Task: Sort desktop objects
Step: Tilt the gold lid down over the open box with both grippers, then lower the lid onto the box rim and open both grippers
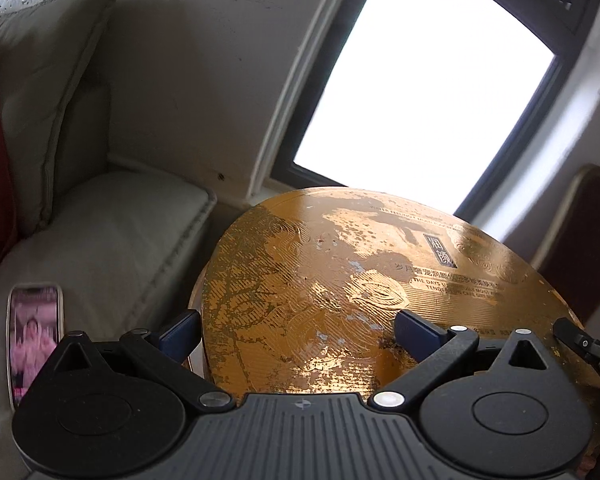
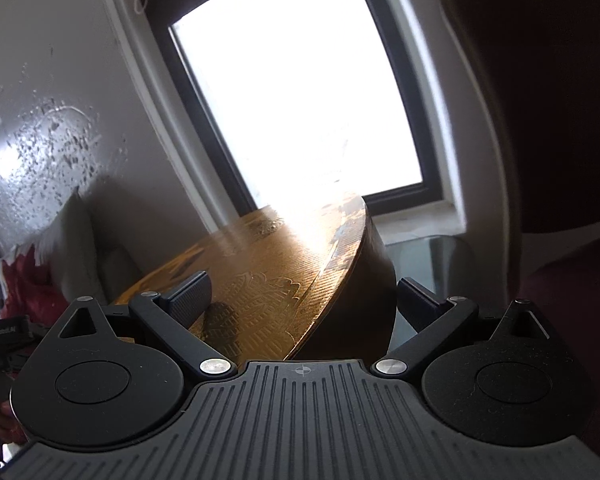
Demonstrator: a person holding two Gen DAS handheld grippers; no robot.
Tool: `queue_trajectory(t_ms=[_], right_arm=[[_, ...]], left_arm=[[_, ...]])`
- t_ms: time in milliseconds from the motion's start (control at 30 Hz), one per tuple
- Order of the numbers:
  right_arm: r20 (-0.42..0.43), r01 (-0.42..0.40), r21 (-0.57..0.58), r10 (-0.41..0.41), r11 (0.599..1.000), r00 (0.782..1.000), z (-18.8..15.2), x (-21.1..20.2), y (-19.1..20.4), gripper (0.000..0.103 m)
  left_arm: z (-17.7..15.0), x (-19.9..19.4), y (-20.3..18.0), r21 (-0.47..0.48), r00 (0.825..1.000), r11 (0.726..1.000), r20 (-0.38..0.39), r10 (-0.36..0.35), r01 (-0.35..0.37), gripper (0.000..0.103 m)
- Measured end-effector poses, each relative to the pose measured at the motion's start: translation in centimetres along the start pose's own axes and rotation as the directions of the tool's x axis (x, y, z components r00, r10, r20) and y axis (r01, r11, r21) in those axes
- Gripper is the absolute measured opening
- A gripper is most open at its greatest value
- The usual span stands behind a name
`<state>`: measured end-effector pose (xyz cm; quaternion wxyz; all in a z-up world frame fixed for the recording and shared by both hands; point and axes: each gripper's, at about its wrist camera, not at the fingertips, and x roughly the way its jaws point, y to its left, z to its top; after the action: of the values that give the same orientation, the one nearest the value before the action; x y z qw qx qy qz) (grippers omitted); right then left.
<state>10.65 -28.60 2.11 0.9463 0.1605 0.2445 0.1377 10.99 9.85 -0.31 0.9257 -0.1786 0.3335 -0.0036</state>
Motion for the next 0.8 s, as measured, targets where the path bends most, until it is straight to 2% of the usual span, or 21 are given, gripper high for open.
queue_trajectory(t_ms=[200,367,800], right_arm=[[-0.004,-0.034,0.029,0.034,0.999,0.999,-0.1,6.0,-0.6,0.099],[-0.008,-0.045,0.05,0.046,0.998,0.999,-0.8,9.0,-1.3,0.099],[-0.048,-0.023,0.094,0.028,0.995,0.998,-3.3,11.1,-3.4,0.099]], left_arm=[[1.8,3.3,1.2,0.002,1.0,1.0,-0.002,0.028,-0.028,0.1],[2.3,5.2,1.5,0.009,0.999,0.999,0.002,0.036,-0.036,0.1],[0.3,7.5,1.3,0.04,0.998,0.998,-0.029,0.05,-0.049,0.1]])
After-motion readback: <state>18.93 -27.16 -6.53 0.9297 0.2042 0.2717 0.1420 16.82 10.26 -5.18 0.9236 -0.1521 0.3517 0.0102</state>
